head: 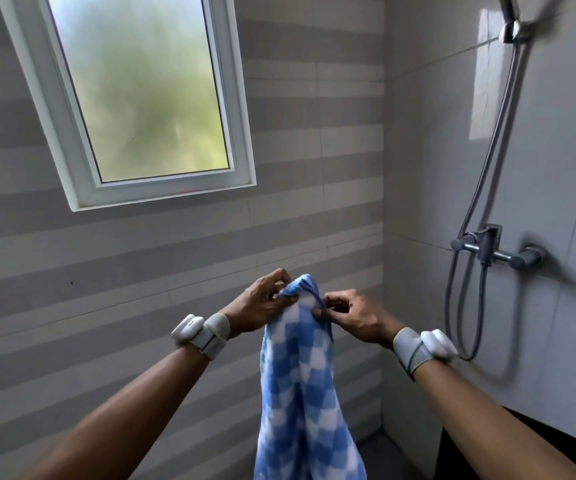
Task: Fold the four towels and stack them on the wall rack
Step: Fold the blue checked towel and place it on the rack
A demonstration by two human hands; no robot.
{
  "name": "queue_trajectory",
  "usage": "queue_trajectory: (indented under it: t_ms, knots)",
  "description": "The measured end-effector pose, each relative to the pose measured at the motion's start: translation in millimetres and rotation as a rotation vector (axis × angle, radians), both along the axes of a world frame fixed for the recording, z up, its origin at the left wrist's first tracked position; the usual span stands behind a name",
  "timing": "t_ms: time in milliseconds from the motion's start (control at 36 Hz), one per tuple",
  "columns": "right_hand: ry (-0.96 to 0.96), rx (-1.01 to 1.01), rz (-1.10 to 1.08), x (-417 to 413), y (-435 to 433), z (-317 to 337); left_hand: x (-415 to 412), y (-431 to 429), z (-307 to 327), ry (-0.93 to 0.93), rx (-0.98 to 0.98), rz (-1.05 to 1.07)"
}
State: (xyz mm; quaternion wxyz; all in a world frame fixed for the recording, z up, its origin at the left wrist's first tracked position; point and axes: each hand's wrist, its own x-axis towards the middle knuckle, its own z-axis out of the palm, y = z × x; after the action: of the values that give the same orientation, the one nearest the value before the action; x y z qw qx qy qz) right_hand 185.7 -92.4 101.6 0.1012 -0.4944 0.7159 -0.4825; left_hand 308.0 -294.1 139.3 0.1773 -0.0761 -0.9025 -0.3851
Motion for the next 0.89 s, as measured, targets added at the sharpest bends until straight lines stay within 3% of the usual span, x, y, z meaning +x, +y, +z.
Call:
queue_trajectory:
  t_ms: [278,583,722,889]
  knots:
    - [0.096,-0.242,-0.077,9,-24,5,11,1,-2,-0.042,0.322,-0.04]
    - [0.236,-0.272,-0.11,12,-39,2,18,-2,-11,-0.085,0.468,-0.028]
    - [0.278,-0.308,-0.139,14,-38,4,16,6,-10,-0.119,0.642,0.021]
    - [0.241,-0.31,-0.109,17,-34,7,12,9,-16,-0.05,0.521,0.047]
